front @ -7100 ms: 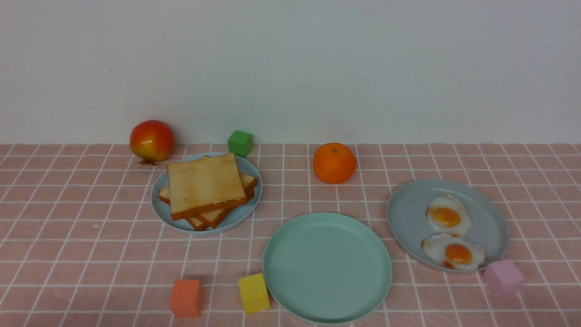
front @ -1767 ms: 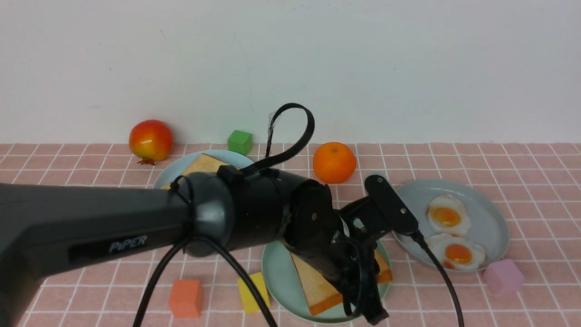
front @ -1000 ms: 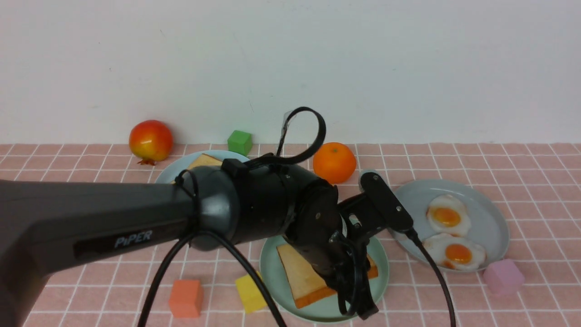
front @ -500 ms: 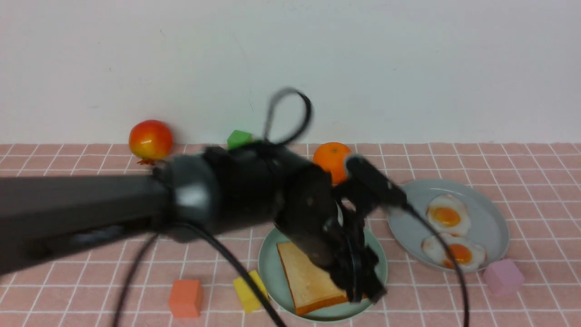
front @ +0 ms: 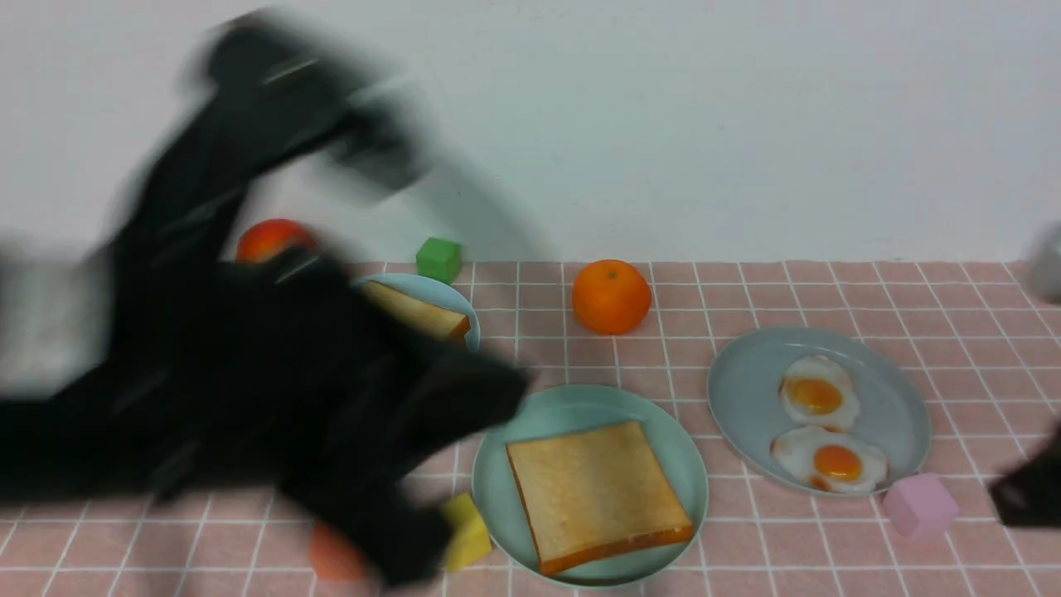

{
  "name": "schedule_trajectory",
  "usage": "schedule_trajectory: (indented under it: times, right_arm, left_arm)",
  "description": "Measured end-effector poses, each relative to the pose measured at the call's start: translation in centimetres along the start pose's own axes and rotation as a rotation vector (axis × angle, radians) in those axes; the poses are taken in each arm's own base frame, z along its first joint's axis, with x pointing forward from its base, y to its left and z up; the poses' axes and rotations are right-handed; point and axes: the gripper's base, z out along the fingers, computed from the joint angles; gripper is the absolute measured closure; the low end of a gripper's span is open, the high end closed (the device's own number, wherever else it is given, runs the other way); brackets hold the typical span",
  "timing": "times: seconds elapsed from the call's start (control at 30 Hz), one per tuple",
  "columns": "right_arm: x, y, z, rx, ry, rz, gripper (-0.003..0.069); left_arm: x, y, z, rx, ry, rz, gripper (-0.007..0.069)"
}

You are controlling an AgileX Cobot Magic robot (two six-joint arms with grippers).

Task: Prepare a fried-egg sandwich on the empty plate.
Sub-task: Use the right arm to grab a fried egg

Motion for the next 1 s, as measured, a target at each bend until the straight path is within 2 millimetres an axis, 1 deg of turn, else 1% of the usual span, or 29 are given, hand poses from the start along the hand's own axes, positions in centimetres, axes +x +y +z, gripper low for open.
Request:
schedule_trajectory:
  times: [0.03,0.07,0.1,0.17,0.23,0.3,0.33,0.37,0.4,0.43,0.5,0.53,0.57,0.63,0.73,0.8,0.83,0.87,0.93,0.97,1.0]
  right_arm:
    - [-0.3,0.0,0.1,0.002,-0.002,-0.001,0.0615]
    - [-1.6,-0.3,1.2,0.026,0.025,-0.007,0.0611]
    - [-2.4,-0.5,2.2,0.047,0.049,-0.015,0.0608]
    - [-3.7,-1.0,3.6,0.084,0.08,-0.014,0.0603]
    - [-4.7,-1.6,5.3,0.126,0.125,-0.007,0.0596]
    - [-5.6,-2.9,7.7,0.163,0.187,0.03,0.0584]
    - [-5.6,-3.1,7.9,0.165,0.195,0.035,0.0581]
    - [-6.1,-4.7,9.8,0.184,0.241,0.082,0.0567]
    - [-6.3,-5.6,10.9,0.188,0.27,0.115,0.0552]
    - [-6.6,-6.7,11.6,0.191,0.281,0.148,0.054]
    - [-7.0,-8.2,12.6,0.182,0.291,0.202,0.0511]
    - [-7.0,-8.2,12.7,0.179,0.295,0.205,0.0508]
    - [-7.4,-9.2,13.2,0.165,0.28,0.253,0.0477]
    - [-7.8,-10.1,13.8,0.139,0.269,0.305,0.0434]
    - [-8.9,-11.3,14.5,0.087,0.236,0.398,0.0337]
    - [-9.2,-11.9,15.3,0.062,0.238,0.44,0.0287]
    - [-9.3,-11.9,15.3,0.06,0.236,0.443,0.0282]
    - [-9.5,-12.3,16.1,0.044,0.245,0.467,0.0252]
    - [-9.7,-12.8,17.5,0.041,0.269,0.479,0.022]
    - [-9.6,-12.9,17.8,0.041,0.276,0.481,0.0218]
    - [-9.7,-13.2,18.5,0.042,0.288,0.49,0.0207]
  left_arm:
    - [0.2,0.0,-0.2,0.001,-0.006,-0.001,0.0613]
    - [1.9,0.0,-1.8,0.005,-0.034,-0.006,0.0613]
    - [3.2,0.1,-2.9,0.009,-0.056,-0.009,0.0613]
    - [4.9,0.1,-4.5,0.017,-0.092,-0.013,0.0613]
    - [6.1,0.1,-5.7,0.023,-0.125,-0.01,0.0613]
    - [7.0,0.0,-6.9,0.033,-0.164,-0.011,0.0613]
    - [7.1,0.0,-7.1,0.036,-0.173,-0.012,0.0613]
    - [7.6,-0.1,-8.1,0.047,-0.212,-0.013,0.0613]
    - [7.6,-0.2,-8.7,0.053,-0.235,-0.013,0.0613]
    - [7.7,-0.3,-9.0,0.058,-0.25,-0.014,0.0613]
    - [7.7,-0.3,-9.3,0.062,-0.261,-0.015,0.0613]
    - [7.7,-0.3,-9.3,0.062,-0.262,-0.015,0.0613]
    - [7.7,-0.3,-9.3,0.062,-0.26,-0.015,0.0613]
    - [7.8,-0.4,-9.3,0.065,-0.25,-0.017,0.0613]
    - [7.9,-0.4,-9.3,0.073,-0.241,-0.027,0.0613]
    - [7.9,-0.5,-9.3,0.076,-0.236,-0.031,0.0613]
    - [7.9,-0.5,-9.3,0.076,-0.236,-0.031,0.0613]
    - [8.0,-0.5,-9.3,0.078,-0.233,-0.033,0.0613]
    - [8.0,-0.5,-9.3,0.079,-0.231,-0.033,0.0613]
    - [8.0,-0.5,-9.3,0.079,-0.231,-0.033,0.0613]
    - [8.0,-0.5,-9.3,0.079,-0.23,-0.033,0.0613]
